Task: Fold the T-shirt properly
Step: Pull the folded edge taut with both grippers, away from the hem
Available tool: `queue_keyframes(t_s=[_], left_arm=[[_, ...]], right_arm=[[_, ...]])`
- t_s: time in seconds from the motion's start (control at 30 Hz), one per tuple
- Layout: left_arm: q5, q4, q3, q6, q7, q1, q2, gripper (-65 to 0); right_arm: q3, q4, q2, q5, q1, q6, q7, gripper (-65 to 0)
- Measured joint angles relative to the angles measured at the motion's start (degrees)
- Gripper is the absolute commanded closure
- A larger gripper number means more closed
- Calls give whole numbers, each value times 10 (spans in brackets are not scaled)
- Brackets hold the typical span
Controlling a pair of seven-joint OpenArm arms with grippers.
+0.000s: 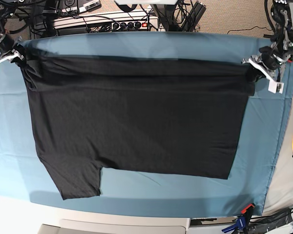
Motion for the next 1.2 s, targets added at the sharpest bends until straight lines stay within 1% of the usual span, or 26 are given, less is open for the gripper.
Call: queue_keyframes(t_s=[0.23,0.4,0.53,0.63,0.87,1.07,1.2], left_arm=[[-12,29,-8,-2,-6,56,2,0],[-7,69,-31,-2,5,103,23,0],[1,101,-55,0,20,138,44,0],[5,119,-68,0,33,158,48,0],[5,125,-82,0,35,161,49,0],[5,125,-82,0,35,159,48,0],[10,125,-82,0,26,160,49,-102]], right_arm=[[0,0,19,30,-53,1,-2,0],[0,1,24,46,-85,12,0,0],[0,2,27,50,-96,13,0,0],[0,2,34,50,-98,13,-5,0],[-2,2,66,43,-100,14,-21,0],[-2,2,65,43,-101,13,-17,0],[-2,2,62,42,-101,13,-17,0]])
